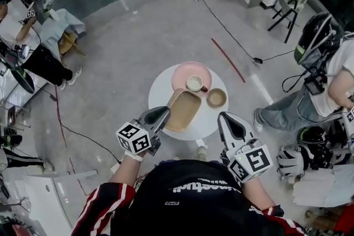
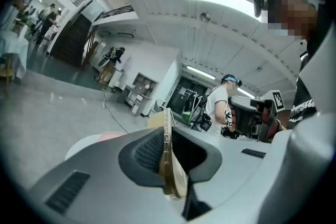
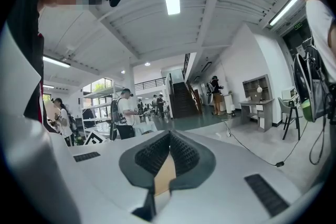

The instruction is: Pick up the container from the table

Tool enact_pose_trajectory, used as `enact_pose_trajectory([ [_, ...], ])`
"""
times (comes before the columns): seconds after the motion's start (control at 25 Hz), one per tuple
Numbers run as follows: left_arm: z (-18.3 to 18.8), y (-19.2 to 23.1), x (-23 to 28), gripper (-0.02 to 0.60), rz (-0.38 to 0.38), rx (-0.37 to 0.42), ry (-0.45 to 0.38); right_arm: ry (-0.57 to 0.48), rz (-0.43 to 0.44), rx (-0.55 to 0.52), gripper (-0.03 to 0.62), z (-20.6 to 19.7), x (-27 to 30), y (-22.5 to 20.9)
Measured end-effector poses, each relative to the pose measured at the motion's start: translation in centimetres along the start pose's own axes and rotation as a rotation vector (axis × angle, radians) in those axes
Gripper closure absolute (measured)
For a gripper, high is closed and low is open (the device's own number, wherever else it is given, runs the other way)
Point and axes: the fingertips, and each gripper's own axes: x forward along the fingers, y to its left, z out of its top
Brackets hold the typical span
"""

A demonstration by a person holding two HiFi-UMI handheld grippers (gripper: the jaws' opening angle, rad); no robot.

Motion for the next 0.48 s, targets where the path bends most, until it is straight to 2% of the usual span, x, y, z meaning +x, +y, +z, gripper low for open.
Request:
enact_pose_trajectory([
  [0.16, 2.5, -1.3, 0.0, 0.525, 0.022, 0.146, -0.002, -0.01, 0.001, 0.003, 0.58, 0.6, 0.3, -0.2],
  [0.48, 6.9, -4.8, 0.0, 0.525, 0.106, 0.54, -0.029, -0.039, -0.004, 0.007, 0.58, 1.4, 0.2, -0.9],
])
